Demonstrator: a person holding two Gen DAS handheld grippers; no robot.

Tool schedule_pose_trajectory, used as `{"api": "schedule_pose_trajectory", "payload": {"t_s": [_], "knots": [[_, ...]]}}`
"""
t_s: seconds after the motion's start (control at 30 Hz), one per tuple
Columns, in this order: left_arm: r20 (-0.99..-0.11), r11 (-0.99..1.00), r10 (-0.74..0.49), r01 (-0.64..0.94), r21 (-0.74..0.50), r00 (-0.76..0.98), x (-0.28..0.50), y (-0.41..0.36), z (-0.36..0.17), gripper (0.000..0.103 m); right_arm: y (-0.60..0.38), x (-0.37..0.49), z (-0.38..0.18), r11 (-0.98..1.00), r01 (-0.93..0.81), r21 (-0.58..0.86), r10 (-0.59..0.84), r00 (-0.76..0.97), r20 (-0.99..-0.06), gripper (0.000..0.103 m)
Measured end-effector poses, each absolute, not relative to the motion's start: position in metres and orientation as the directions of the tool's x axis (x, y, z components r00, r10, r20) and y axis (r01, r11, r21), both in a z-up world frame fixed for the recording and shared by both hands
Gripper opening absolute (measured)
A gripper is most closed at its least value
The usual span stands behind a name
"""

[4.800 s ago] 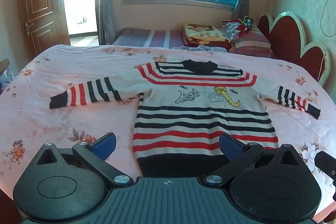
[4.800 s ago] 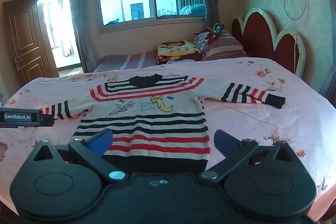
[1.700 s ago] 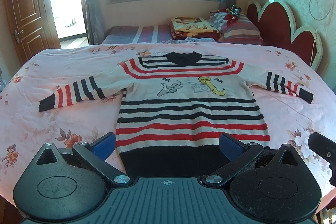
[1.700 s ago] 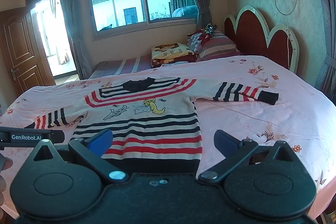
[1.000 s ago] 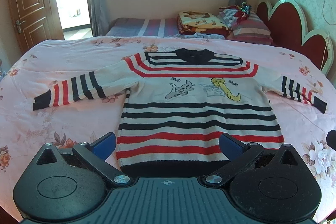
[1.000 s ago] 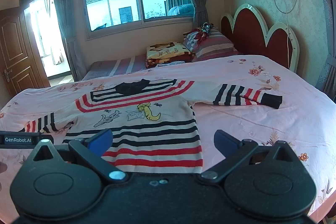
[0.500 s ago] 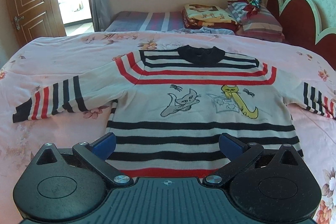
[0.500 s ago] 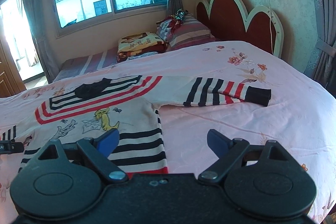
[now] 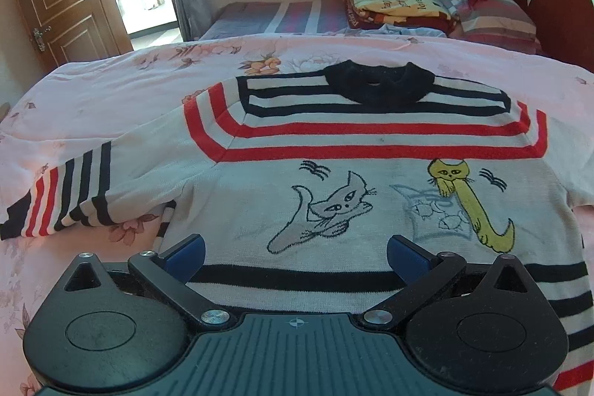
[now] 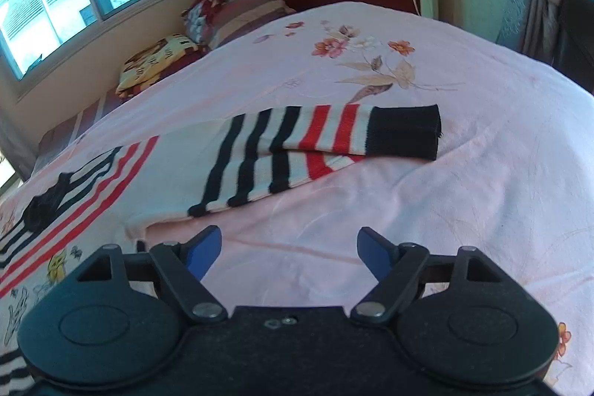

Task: Fold small clothes
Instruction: 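Move the right gripper to the black sleeve cuff and grasp it, then carry the cuff across the sweater body while the left gripper grasps it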

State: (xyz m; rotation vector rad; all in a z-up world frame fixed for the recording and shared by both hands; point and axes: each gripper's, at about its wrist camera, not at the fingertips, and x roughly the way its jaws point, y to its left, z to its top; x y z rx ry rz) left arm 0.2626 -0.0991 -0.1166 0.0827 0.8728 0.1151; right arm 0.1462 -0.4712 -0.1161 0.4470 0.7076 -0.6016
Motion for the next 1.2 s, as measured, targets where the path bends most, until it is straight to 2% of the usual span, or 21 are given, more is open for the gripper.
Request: {"api": "schedule_pose_trajectory", "payload": {"t_s": [0.23,0.33,0.43,0.53,0.67,0.83,1.0,1.2], "knots": [[-0.766,0.986,0.168,-0.112,0.125,0.620,0.288,-0.091,-0.127,0.103,-0.540,0.171,-0.147,0.606,0.741,0.289,-0.334,0.567,-0.753,0.071],[-0.758,0.980,0.199,-0.138,0.144,0.621,0.299,-0.089,-0.131,0.103,-0.556,0.178,-0.151,0.558,0.766,0.319,-0.369,0.573,-0.732,0.066],[-0.760,0.979,0.203,-0.146,0.142,0.618,0.306,-0.089,-0.133,0.103,-0.570,0.187,-0.152,0.522,0.779,0.348,-0.390,0.580,-0.715,0.054],[-0.764,0.983,0.174,-0.150,0.102,0.621,0.310,-0.088,-0.134,0.103,-0.582,0.193,-0.156,0.503,0.782,0.369,-0.408,0.591,-0.696,0.028],[-0.776,0.989,0.108,-0.149,0.018,0.621,0.314,-0.087,-0.138,0.103,-0.580,0.199,-0.154,0.538,0.759,0.366,-0.415,0.617,-0.669,0.017],[-0.771,0.990,0.048,-0.132,-0.048,0.635,0.318,-0.084,-0.133,0.103,-0.535,0.217,-0.120,0.690,0.628,0.360,-0.370,0.733,-0.570,0.016],[-0.751,0.985,0.002,-0.130,-0.112,0.661,0.328,-0.073,-0.115,0.103,-0.442,0.266,-0.092,0.872,0.364,0.329,-0.157,0.842,-0.515,0.016],[-0.735,0.966,-0.065,-0.144,-0.217,0.675,0.332,-0.048,-0.109,0.103,-0.320,0.318,-0.116,0.943,0.081,0.323,0.125,0.813,-0.569,0.017]]}}
